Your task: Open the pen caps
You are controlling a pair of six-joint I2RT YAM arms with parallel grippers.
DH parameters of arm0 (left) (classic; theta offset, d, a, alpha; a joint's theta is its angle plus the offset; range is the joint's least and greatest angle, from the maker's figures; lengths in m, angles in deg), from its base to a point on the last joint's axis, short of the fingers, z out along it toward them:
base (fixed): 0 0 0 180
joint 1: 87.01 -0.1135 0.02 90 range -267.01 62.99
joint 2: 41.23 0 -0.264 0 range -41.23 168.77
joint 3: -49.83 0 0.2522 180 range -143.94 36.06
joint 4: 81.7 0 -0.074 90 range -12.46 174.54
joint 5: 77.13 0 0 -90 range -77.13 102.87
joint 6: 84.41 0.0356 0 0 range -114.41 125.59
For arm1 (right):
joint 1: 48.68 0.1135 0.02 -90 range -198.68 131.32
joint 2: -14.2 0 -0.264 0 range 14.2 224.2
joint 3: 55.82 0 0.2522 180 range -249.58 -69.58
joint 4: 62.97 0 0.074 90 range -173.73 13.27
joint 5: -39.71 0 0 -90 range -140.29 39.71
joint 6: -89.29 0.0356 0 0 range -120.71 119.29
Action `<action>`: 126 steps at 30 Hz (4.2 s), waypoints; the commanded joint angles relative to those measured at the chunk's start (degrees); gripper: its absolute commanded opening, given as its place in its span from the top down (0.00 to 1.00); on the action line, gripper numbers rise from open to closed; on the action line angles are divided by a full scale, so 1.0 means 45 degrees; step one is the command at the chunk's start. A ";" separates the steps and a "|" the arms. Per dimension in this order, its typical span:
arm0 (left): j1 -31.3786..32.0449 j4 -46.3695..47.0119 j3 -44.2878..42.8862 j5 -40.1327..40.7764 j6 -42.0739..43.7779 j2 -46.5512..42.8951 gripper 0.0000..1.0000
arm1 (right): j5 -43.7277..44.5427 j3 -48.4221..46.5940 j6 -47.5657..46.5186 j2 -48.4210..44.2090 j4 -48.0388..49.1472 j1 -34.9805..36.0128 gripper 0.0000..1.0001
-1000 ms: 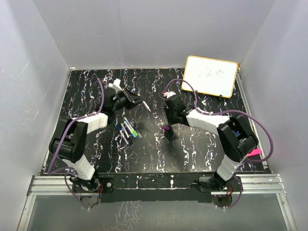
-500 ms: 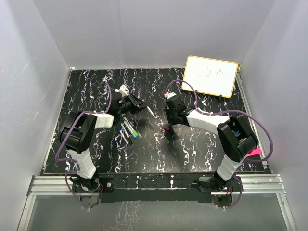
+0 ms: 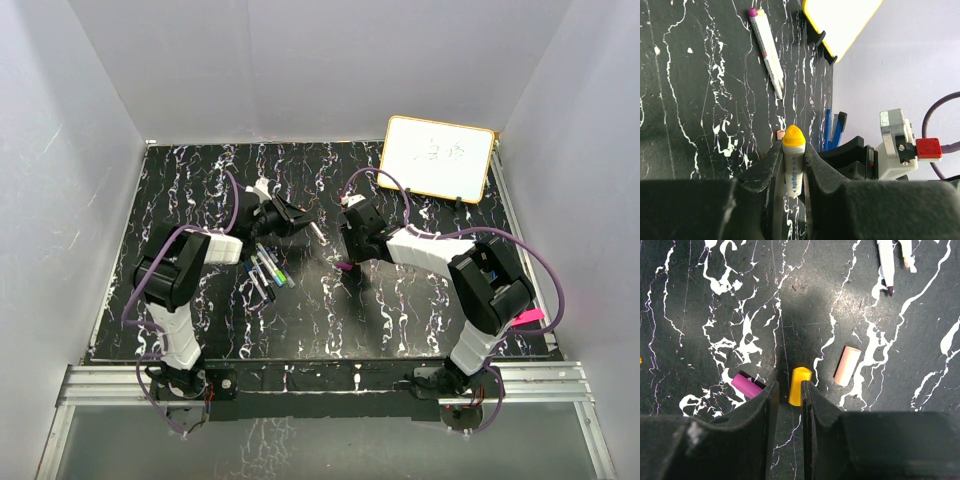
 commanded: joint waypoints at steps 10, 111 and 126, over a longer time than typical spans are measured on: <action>0.0265 0.0513 -0.1382 0.0042 -0.0015 0.1470 1.00 | 0.0876 0.0158 0.0266 -0.1039 0.0316 -0.0113 0.75; -0.3131 -0.7300 0.2961 0.4268 0.2953 -0.9870 0.01 | -0.0426 -0.4427 -0.0684 0.3696 -0.0423 0.4630 0.60; -0.3708 -0.7329 0.2992 0.3916 0.2855 -0.9888 0.01 | 0.0885 -0.4567 -0.0660 0.3847 -0.1567 0.4997 0.84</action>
